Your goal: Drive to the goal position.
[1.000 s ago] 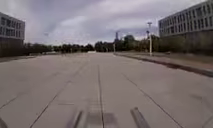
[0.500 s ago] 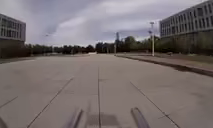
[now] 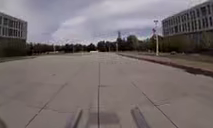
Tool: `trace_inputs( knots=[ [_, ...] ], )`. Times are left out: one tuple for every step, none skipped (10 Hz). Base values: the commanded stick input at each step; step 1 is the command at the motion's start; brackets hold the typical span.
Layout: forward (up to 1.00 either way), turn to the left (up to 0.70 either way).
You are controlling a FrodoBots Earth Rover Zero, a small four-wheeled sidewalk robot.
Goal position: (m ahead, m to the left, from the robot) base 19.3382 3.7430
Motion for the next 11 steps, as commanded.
trace_inputs(
  knots=[
    [1.0,0.0],
    [1.0,0.0],
    [1.0,0.0],
    [1.0,0.0],
    [1.0,0.0],
    [1.0,0.0],
    [1.0,0.0],
    [1.0,0.0],
    [1.0,0.0],
    [1.0,0.0],
    [1.0,0.0]
  ],
)
